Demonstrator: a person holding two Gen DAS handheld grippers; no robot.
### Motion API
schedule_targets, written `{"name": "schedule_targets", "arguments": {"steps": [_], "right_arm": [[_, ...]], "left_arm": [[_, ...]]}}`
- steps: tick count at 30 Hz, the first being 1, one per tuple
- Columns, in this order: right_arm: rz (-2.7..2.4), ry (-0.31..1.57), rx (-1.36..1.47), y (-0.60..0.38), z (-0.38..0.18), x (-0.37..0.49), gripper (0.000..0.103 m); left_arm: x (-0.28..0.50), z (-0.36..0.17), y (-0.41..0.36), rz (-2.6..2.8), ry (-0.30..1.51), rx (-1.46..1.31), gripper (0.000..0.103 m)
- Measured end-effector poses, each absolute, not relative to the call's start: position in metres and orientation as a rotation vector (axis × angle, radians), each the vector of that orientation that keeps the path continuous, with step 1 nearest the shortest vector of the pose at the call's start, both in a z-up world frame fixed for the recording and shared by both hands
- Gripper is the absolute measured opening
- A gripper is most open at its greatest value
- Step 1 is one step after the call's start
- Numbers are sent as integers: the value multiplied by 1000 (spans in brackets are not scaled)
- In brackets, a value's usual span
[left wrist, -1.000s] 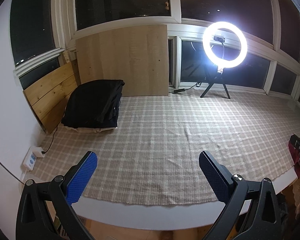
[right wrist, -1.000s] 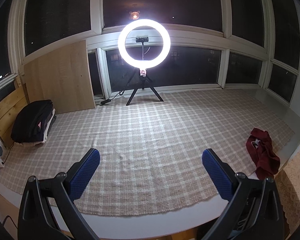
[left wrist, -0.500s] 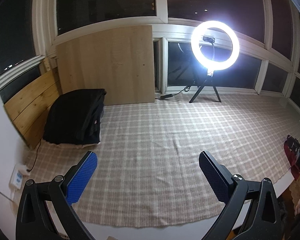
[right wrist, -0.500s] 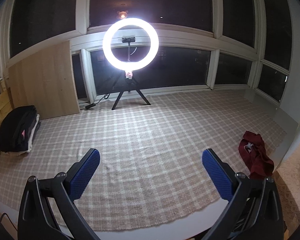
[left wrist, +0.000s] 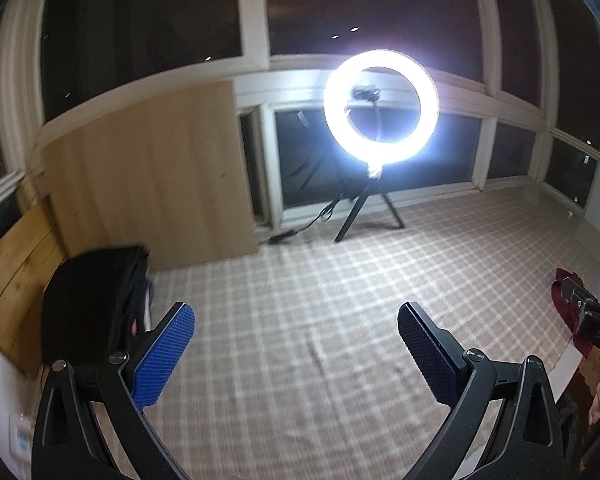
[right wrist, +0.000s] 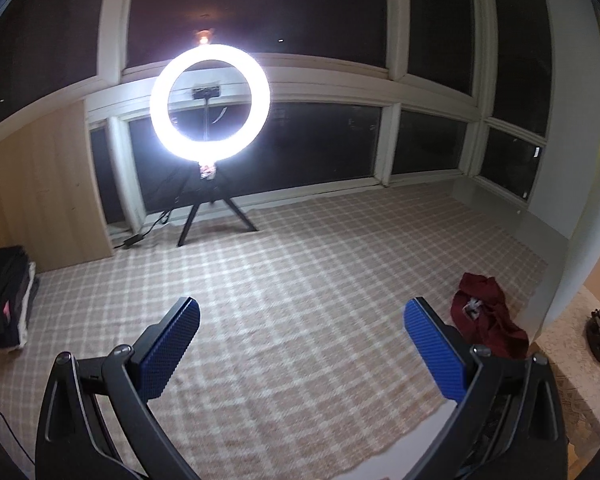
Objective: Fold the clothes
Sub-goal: 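Move the right tool toward the crumpled dark red sweater, then close the right gripper on the dark red sweater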
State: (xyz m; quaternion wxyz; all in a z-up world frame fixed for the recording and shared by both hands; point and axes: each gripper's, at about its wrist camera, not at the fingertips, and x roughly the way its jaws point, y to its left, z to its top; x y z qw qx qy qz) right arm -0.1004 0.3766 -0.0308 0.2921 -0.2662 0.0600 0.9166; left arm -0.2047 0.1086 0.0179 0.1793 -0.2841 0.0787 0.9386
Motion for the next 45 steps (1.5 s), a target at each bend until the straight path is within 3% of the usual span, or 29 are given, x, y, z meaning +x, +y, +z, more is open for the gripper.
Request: {"name": "schedule_targets", "arguments": {"steps": [17,45], "right_arm": [[2240,180,-711,453,-47,-112,103],[2022,359,-834,633,-135,-46,103]], "left_arm": [[-266,14,208,2385,262,-805,102],[-205,-51,444,2050,583,-866,102]]}}
